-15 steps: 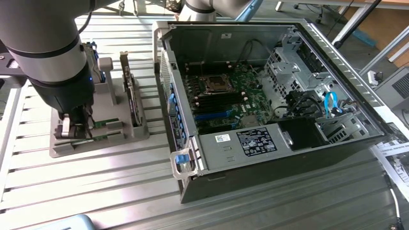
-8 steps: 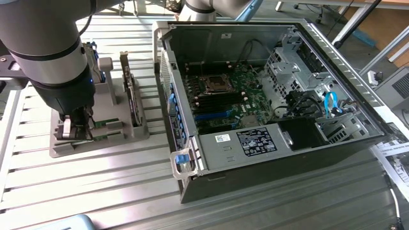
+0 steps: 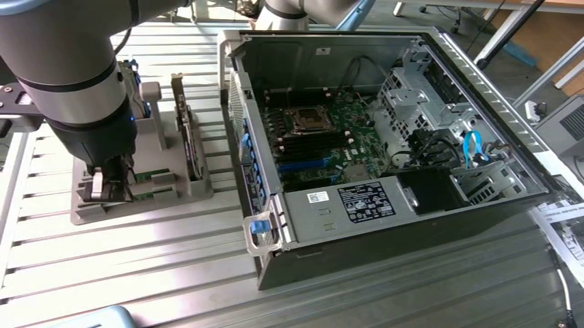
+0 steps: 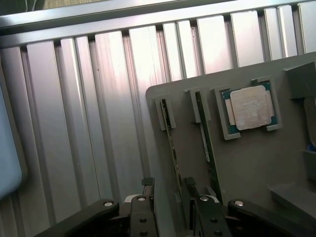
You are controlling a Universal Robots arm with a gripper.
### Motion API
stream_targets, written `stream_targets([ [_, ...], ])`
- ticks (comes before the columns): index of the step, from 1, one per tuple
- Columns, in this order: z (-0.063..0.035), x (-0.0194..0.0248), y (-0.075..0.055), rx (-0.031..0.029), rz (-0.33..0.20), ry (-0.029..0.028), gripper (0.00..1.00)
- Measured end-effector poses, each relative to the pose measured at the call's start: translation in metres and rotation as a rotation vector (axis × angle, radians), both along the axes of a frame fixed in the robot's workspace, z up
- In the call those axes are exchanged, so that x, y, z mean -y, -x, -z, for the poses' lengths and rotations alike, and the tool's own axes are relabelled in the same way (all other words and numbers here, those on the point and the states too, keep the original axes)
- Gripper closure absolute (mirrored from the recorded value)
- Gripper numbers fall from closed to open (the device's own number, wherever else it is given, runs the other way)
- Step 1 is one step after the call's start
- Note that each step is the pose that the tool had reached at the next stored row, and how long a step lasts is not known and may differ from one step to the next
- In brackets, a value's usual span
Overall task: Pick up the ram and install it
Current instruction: 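Pick up the ram and move it above insertion slot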
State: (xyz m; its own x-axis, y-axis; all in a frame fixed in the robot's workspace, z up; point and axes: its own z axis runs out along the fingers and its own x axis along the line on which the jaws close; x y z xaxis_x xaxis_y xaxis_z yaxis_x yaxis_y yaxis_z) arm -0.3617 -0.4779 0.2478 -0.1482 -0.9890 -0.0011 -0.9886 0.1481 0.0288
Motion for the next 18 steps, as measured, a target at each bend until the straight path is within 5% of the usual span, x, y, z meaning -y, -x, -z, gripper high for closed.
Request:
stream_targets([
  [18, 0.0114, 0.0000, 0.000, 0.0000, -0.001, 0.0000, 0.64],
])
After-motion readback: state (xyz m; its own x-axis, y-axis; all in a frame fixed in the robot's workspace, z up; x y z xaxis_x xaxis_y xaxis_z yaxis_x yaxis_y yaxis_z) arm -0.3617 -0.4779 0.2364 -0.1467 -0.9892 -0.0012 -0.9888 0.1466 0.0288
